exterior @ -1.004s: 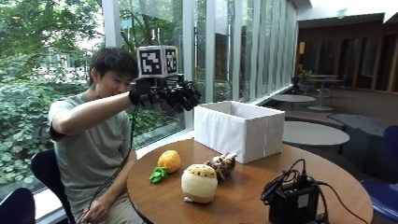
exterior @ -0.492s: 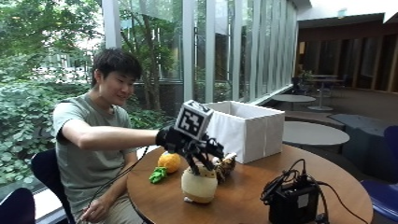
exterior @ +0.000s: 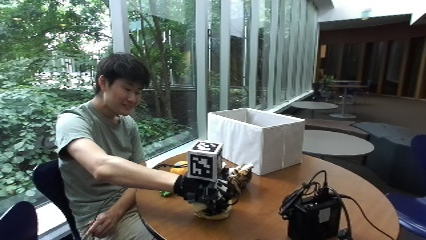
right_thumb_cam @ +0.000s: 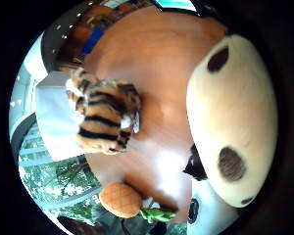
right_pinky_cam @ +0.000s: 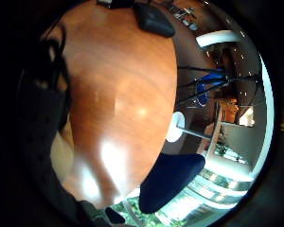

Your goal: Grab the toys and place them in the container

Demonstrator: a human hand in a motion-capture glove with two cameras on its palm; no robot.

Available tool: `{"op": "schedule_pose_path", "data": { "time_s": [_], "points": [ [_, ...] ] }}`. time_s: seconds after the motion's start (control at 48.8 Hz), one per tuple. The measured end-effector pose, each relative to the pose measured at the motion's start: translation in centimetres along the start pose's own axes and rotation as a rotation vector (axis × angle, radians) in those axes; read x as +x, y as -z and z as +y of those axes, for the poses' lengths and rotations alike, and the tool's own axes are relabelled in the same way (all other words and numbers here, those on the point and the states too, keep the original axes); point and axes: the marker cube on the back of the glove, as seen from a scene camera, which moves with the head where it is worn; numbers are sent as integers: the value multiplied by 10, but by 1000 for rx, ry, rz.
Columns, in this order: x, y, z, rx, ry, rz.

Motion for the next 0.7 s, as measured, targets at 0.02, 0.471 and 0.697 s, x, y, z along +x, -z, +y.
{"op": "schedule_pose_path", "data": {
  "time_s": [0.02,0.471,0.697],
  "points": [
    [0,1,-2,16,3,-9],
    [-27,199,15,151,13,84],
    [-68,293,38,197,92,83]
  ]
}}
